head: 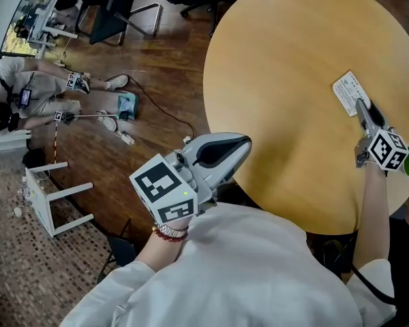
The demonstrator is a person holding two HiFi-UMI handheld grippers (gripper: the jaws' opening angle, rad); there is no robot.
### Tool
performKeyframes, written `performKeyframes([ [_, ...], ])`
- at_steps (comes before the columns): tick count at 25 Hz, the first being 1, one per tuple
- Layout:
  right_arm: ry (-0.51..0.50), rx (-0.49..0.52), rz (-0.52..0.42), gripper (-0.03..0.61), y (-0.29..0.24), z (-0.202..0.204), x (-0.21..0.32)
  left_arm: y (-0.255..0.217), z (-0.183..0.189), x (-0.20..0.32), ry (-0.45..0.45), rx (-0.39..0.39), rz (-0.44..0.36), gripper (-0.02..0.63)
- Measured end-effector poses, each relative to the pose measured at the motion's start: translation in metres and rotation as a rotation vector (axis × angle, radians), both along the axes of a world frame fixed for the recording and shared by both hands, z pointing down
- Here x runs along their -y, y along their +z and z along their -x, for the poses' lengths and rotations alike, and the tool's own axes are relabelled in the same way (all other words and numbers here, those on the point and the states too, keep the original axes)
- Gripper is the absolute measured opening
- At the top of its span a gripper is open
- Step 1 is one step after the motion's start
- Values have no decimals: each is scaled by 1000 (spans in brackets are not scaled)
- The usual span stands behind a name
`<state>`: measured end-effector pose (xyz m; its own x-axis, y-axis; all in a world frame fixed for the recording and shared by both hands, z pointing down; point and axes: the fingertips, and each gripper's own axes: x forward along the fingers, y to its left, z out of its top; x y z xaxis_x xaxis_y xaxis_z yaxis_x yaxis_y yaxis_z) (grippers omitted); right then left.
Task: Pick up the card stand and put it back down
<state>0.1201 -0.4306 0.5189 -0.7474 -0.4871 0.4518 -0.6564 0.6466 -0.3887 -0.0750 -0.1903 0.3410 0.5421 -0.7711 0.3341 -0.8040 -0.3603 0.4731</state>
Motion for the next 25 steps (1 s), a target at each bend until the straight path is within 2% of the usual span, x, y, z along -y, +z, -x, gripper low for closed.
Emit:
performKeyframes([
  [6, -78, -4, -61, 28, -7, 23, 1, 4, 0, 0, -13, -8, 29, -20],
  [12, -93, 56, -160, 21, -30, 25, -15, 16, -5, 0, 40, 25, 7, -20],
  [14, -121, 94, -192, 21, -54, 24, -38, 11, -12, -8, 50, 25, -2, -20],
  [16, -143, 129, -226, 21, -90, 16, -84, -5, -25, -34, 71, 16, -20, -20],
  [19, -134, 163, -295, 21, -134, 2, -153, -25, -42, -68, 150, 12, -78, -20],
  [25, -176, 210, -375, 21, -160, 5, -215, -22, -53, -57, 250, -13, -145, -20],
])
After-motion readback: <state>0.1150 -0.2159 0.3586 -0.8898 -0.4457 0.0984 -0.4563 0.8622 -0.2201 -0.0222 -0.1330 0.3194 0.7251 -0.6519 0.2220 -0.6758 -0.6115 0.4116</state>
